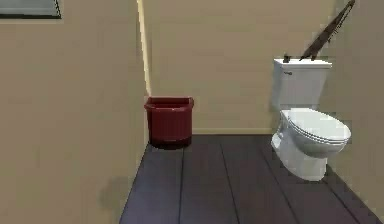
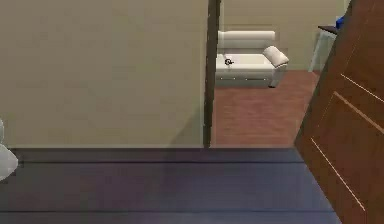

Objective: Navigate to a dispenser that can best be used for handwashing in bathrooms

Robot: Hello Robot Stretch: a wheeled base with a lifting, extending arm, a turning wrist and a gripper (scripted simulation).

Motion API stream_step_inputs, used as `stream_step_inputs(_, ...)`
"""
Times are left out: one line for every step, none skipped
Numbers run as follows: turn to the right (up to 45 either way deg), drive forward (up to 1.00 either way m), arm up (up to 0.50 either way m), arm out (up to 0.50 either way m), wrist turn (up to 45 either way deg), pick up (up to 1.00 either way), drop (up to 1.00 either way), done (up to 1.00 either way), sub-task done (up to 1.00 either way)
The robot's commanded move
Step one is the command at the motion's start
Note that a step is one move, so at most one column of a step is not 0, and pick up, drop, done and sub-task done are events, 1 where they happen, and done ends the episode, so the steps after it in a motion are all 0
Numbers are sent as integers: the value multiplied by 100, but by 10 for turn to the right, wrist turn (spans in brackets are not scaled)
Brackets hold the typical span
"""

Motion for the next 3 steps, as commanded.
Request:
stream_step_inputs(450,0,0,0,0,0,0,0,0)
stream_step_inputs(450,0,0,0,0,0,0,0,0)
stream_step_inputs(240,0,0,0,0,0,0,0,0)
